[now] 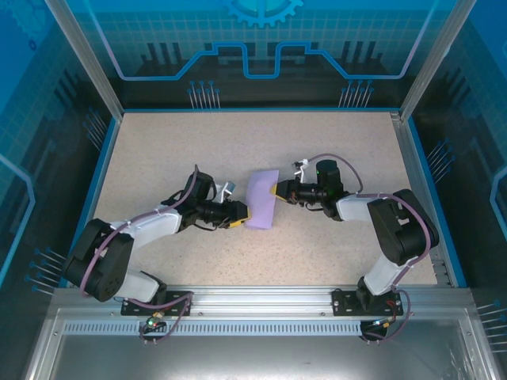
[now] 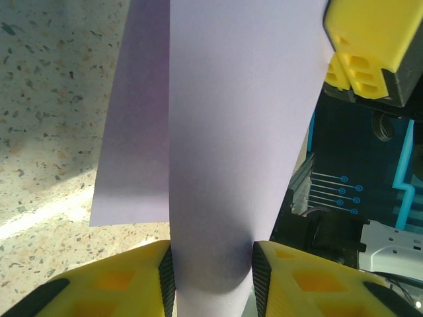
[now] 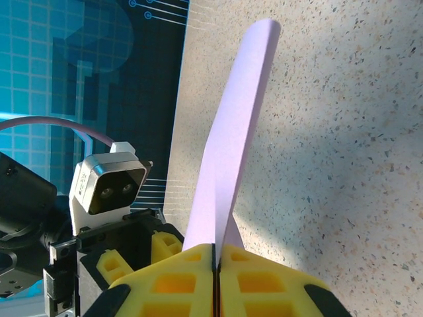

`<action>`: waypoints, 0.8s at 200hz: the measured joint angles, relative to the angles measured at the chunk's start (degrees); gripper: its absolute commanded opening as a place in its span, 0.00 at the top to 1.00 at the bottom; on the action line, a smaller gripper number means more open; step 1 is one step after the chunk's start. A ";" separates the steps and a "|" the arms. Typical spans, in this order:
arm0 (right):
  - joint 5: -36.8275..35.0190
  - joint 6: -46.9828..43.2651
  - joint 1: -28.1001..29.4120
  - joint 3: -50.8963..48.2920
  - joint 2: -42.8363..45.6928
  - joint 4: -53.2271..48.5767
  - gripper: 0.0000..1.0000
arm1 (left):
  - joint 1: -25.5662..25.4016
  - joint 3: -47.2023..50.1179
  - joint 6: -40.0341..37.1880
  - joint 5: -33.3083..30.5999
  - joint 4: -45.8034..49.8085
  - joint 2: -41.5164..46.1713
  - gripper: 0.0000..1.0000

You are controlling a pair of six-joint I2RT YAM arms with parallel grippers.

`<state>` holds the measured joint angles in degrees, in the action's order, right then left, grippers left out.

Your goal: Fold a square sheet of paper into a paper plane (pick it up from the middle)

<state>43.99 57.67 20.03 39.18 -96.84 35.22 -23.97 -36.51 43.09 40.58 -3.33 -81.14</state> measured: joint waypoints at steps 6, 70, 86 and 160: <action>0.00 0.00 -0.02 -0.07 0.00 0.00 0.91 | 0.00 0.00 0.11 0.09 0.00 0.15 0.62; 0.02 0.00 -0.28 -0.63 0.00 0.02 0.91 | -0.11 0.00 0.31 0.31 0.66 0.87 0.64; 0.02 0.00 -0.31 -0.68 0.00 0.02 0.91 | -0.11 0.00 0.26 0.33 1.05 1.07 0.64; 0.17 -0.02 -0.70 -1.09 0.02 0.02 0.91 | -0.09 -0.07 -1.55 0.48 4.15 1.07 0.70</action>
<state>44.16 57.65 19.33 38.09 -96.82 35.24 -24.05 -36.58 41.54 41.06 0.82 -80.07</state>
